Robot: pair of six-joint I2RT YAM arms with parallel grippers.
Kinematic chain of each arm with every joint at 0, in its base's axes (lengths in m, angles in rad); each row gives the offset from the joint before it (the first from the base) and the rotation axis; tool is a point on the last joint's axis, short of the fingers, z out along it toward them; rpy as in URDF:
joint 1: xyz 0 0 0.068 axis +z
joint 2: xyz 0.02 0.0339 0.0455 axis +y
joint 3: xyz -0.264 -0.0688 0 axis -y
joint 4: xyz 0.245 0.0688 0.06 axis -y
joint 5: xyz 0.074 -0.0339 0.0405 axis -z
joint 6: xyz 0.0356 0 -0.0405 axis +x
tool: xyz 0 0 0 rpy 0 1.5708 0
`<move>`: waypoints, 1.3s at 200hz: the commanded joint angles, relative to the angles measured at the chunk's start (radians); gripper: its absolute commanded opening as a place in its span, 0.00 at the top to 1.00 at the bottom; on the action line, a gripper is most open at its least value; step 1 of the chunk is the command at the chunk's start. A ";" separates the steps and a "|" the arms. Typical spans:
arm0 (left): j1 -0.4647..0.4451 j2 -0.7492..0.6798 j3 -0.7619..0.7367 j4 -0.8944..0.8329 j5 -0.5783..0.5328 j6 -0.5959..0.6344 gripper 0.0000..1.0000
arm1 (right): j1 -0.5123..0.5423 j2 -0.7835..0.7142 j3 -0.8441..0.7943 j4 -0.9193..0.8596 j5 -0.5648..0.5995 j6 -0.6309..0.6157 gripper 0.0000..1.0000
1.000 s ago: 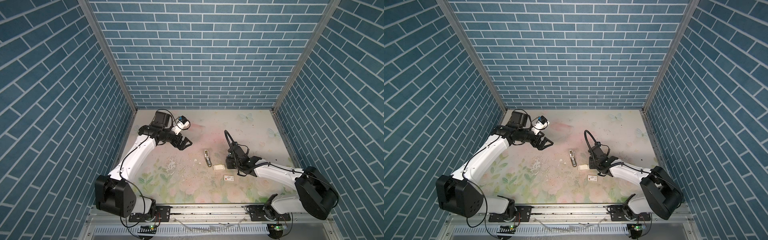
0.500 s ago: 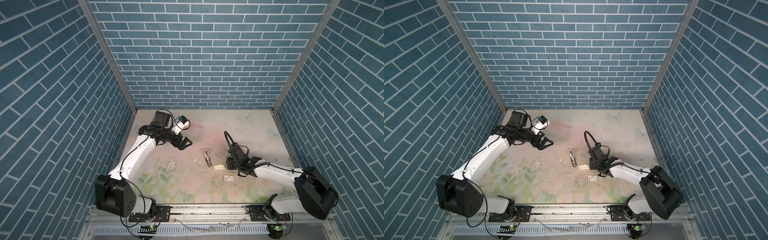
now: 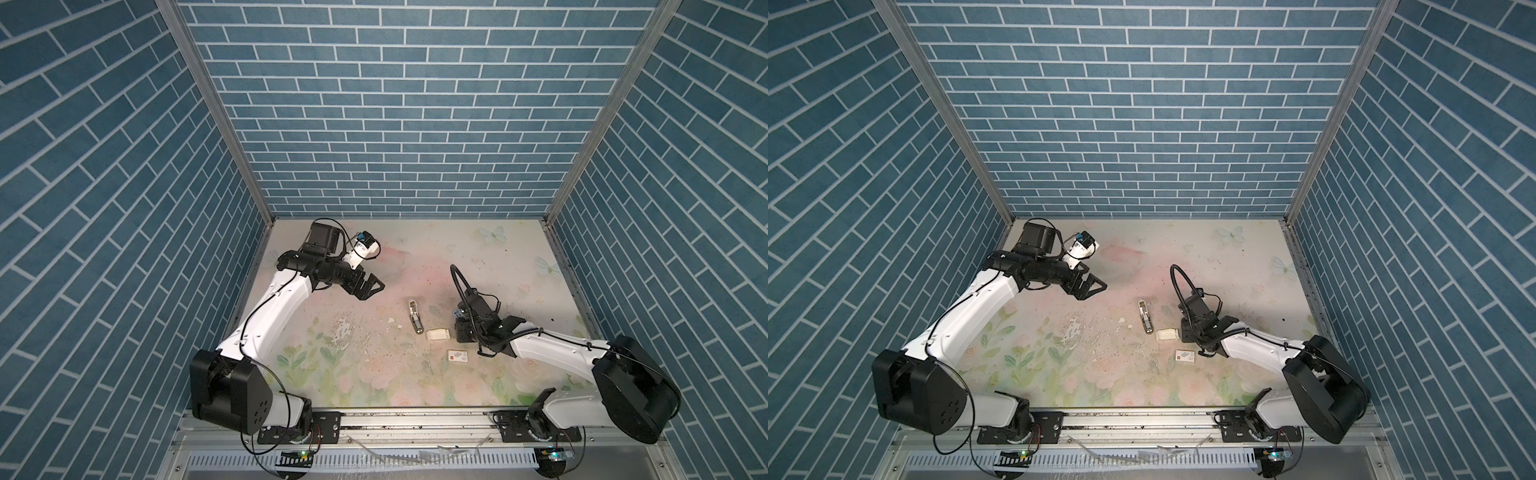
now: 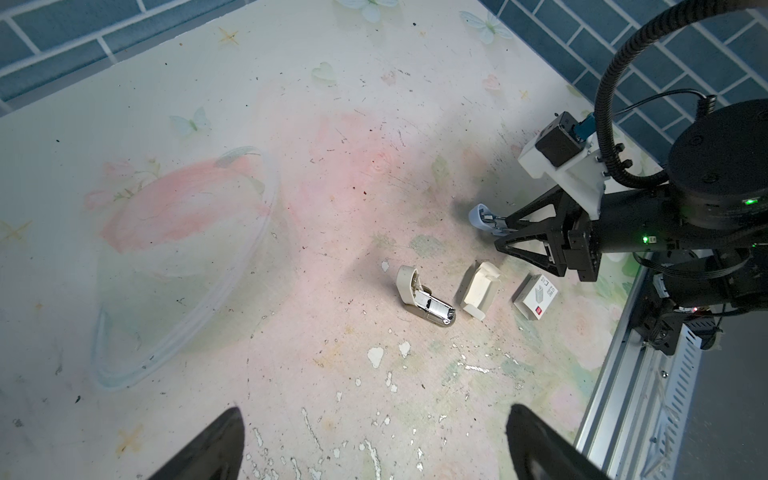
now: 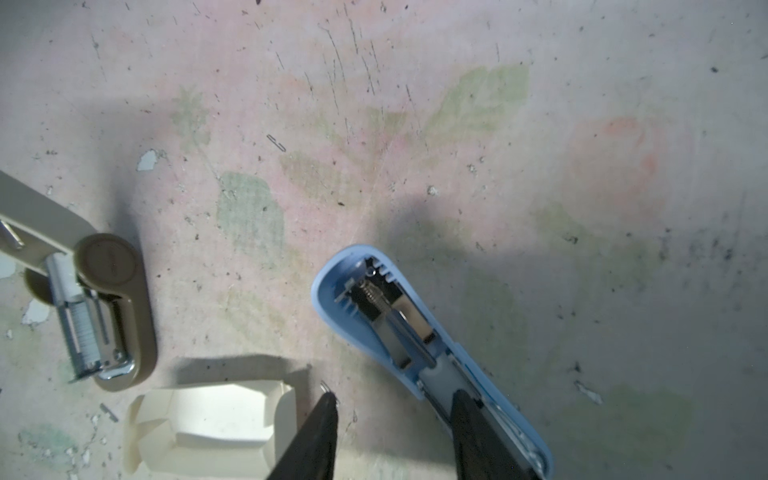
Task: Load the staples into the stapler
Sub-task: 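Lift the right gripper and move it over the cream stapler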
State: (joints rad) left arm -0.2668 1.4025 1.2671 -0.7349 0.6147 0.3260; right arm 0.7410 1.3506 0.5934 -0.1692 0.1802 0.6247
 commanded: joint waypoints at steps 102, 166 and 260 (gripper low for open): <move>0.005 0.078 0.095 -0.124 -0.070 0.089 0.00 | 0.038 -0.013 0.200 -0.025 -0.176 -0.037 0.50; 0.036 0.021 0.077 -0.168 -0.047 0.099 0.00 | 0.094 0.239 0.351 -0.038 -0.262 -0.116 0.46; 0.046 -0.031 0.105 -0.246 -0.035 0.114 0.00 | 0.147 0.368 0.400 -0.047 -0.221 -0.161 0.46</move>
State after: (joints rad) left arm -0.2268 1.3895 1.3415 -0.9363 0.5663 0.4313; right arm 0.8745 1.6901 0.9653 -0.1875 -0.0696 0.5056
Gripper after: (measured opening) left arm 0.995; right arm 0.541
